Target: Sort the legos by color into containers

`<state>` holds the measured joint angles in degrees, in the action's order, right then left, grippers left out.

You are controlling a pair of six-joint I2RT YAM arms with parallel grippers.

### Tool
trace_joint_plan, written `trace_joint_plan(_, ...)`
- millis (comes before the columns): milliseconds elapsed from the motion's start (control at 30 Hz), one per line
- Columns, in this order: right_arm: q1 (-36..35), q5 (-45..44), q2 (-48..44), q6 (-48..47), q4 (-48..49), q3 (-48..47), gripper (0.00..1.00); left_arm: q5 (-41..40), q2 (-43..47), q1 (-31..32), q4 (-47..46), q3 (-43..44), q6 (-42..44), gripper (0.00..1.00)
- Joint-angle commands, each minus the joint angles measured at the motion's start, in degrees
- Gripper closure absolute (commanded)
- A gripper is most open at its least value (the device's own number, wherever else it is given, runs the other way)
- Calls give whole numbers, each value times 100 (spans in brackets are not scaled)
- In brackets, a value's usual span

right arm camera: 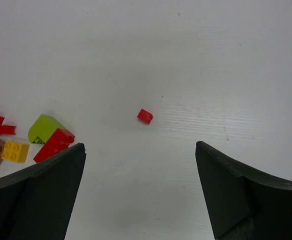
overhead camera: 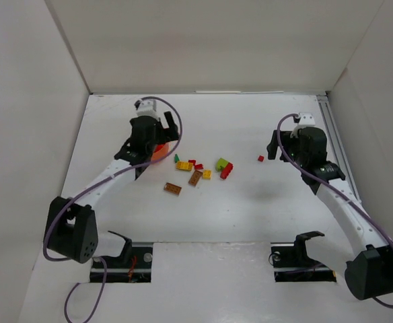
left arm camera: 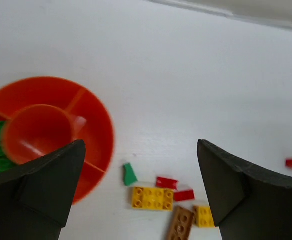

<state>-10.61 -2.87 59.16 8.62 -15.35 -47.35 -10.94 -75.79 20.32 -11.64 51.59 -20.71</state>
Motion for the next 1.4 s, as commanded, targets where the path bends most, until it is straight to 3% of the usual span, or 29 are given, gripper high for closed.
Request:
trace_joint_plan(0, -116, 331, -150, -150, 428, 112, 5, 641, -312, 725, 143, 210, 701, 9)
trace_joint_plan(133, -222, 331, -150, -150, 376, 112, 6, 137, -902, 904, 793, 518, -61, 20)
trace_joint_plan(333, -222, 270, -150, -203, 323, 112, 7, -565, -1429, 957, 1128, 589, -1645, 26)
trace_joint_plan(733, -222, 86, -97, -256, 208, 112, 7, -1981, -2704, 1159, 1997, 1423, -2894, 55)
trace_joint_plan(933, -222, -20, -97, -256, 156, 112, 7, -2377, -2880, 1212, 2368, 1476, -3140, 55)
trace_joint_plan(1300, -222, -73, -97, -256, 156, 112, 7, -2202, -3100, 1440, 2016, 1424, -2860, 57)
trace_joint_plan(1367, -222, -73, -97, -256, 156, 112, 7, -2150, -3100, 1440, 1964, 1424, -2860, 62)
